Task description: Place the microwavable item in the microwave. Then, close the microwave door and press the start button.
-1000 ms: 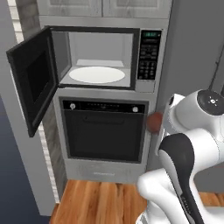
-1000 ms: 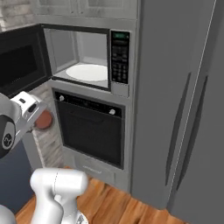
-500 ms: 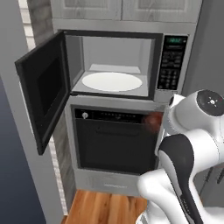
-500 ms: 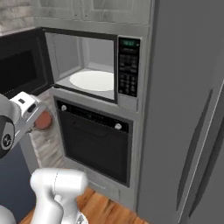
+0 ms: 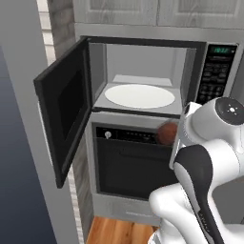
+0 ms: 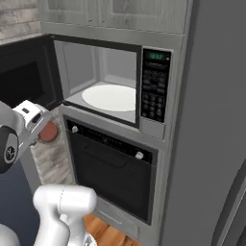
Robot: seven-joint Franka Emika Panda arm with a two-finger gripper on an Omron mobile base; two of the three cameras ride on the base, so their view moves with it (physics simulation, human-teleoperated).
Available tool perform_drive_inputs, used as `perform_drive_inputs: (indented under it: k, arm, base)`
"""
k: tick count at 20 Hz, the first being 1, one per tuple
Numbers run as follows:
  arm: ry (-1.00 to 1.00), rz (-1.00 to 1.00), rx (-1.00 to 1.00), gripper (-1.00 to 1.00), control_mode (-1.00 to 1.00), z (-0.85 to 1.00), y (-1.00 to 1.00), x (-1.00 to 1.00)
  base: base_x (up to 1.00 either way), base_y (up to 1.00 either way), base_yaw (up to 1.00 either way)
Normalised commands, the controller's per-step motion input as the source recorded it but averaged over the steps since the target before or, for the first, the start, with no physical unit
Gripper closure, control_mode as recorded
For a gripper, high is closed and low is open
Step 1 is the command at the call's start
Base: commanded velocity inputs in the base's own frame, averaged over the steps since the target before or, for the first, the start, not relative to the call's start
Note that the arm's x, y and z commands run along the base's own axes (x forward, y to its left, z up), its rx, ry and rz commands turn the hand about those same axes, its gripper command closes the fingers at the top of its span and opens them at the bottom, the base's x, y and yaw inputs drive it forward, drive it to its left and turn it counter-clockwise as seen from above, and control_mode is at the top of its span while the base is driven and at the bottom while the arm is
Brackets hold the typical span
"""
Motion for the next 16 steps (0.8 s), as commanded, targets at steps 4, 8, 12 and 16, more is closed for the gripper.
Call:
perform_drive_inputs:
  k: [4,8,12,16]
  arm:
    - [0.0,0.0,0.0,1.0,1.0,0.0,0.0,0.0]
    - [0.0,0.0,0.0,1.0,1.0,0.0,0.0,0.0]
    - [0.0,0.0,0.0,1.0,1.0,0.0,0.0,0.0]
    - [0.0,0.0,0.0,1.0,1.0,0.0,0.0,0.0]
  base:
    - [0.37,0.05,0.09]
    - [0.47,0.01,0.07]
    - [0.48,0.11,0.06]
    - [0.5,0.22,0.03]
